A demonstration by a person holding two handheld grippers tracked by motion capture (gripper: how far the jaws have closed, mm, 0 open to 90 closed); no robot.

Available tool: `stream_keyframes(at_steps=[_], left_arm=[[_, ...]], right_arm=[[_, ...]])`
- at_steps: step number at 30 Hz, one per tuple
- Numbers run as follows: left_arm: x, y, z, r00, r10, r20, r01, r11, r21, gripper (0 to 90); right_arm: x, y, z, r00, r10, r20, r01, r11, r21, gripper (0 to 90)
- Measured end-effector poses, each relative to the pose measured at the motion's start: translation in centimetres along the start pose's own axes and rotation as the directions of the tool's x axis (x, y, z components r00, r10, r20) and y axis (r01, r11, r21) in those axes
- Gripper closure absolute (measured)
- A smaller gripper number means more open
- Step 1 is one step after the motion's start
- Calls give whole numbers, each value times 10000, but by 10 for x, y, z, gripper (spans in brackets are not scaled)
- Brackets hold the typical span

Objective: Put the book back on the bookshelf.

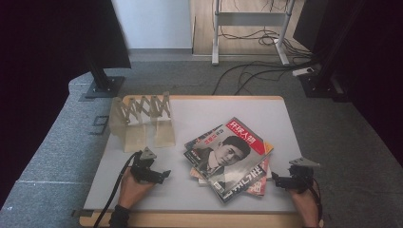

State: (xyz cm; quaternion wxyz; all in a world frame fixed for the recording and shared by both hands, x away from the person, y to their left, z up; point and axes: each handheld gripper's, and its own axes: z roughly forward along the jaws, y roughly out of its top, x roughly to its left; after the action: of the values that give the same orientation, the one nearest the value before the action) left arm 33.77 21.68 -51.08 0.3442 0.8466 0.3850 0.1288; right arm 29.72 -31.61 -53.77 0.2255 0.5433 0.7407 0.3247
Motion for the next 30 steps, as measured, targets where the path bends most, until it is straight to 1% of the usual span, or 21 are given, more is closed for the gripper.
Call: stream_keyframes(at_steps=[2, 4, 5, 8, 10, 11, 12, 14, 15, 16, 19, 20, 22, 23, 24, 25, 27, 28, 29, 30], left_arm=[[-1, 10, -1, 9999, 91, 100, -90, 9999, -115, 6], [-2, 22, 0, 9996, 290, -15, -290, 9995, -90, 6], [-2, 28, 0, 9993, 363, 6, -363, 9993, -74, 5], [-2, 44, 3, 9990, 447, -26, -447, 9990, -67, 1], [-2, 54, 6, 9990, 423, 133, -422, 9991, -59, 0], [-2, 54, 6, 9990, 423, 133, -422, 9991, -59, 0], [-2, 61, 11, 9986, 513, 89, -514, 9987, 18, 0], [-3, 67, 16, 9983, 577, -68, -577, 9983, 76, 0], [-3, 67, 16, 9983, 577, -68, -577, 9983, 76, 1], [-3, 72, 22, 9981, 591, -156, -590, 9982, 68, 2], [-2, 76, 29, 9976, 627, -301, -623, 9980, 146, 2], [-1, 77, 32, 9972, 648, -362, -641, 9977, 222, 2], [1, 77, 36, 9971, 618, -453, -609, 9979, 212, 3], [1, 77, 36, 9971, 618, -453, -609, 9979, 212, 6], [2, 76, 40, 9979, 527, -364, -520, 9984, 204, 5], [2, 76, 42, 9980, 530, -334, -523, 9984, 224, 5], [2, 76, 43, 9984, 484, -294, -478, 9986, 214, 4], [2, 76, 43, 9988, 409, -267, -406, 9991, 135, 3], [2, 76, 43, 9988, 409, -267, -406, 9991, 135, 3], [3, 76, 43, 9984, 333, -460, -333, 9994, -3, 7]], right_arm=[[0, 0, -1, 9998, -170, -55, 171, 9999, 4, 28], [0, 1, -3, 9996, -274, -66, 274, 9996, 12, 28], [0, 1, -5, 9995, -298, -53, 298, 9996, -9, 28], [0, 6, -12, 9994, -314, -121, 310, 9991, -274, 27], [1, 10, -17, 9991, -374, -201, 365, 9983, -445, 25], [1, 10, -17, 9991, -374, -201, 365, 9983, -445, 25], [3, 15, -21, 9985, -469, -265, 453, 9971, -607, 23], [7, 21, -23, 9980, -557, -314, 534, 9961, -700, 21], [7, 21, -23, 9980, -557, -314, 534, 9961, -700, 21], [11, 26, -22, 9969, -689, -391, 658, 9949, -760, 17], [19, 34, -17, 9940, -983, -472, 950, 9931, -690, 13], [21, 37, -14, 9933, -1059, -473, 1027, 9926, -646, 13], [24, 41, -8, 9924, -1171, -390, 1149, 9919, -549, 13], [24, 42, -5, 9920, -1206, -363, 1186, 9916, -525, 13], [24, 44, -2, 9920, -1215, -344, 1198, 9916, -483, 13], [24, 45, 1, 9920, -1221, -326, 1207, 9918, -419, 13], [24, 45, 4, 9917, -1256, -264, 1246, 9916, -351, 14], [24, 45, 9, 9913, -1307, -177, 1303, 9912, -217, 12], [24, 45, 9, 9913, -1307, -177, 1303, 9912, -217, 12], [23, 45, 12, 9925, -1196, -247, 1190, 9926, -245, 8]])
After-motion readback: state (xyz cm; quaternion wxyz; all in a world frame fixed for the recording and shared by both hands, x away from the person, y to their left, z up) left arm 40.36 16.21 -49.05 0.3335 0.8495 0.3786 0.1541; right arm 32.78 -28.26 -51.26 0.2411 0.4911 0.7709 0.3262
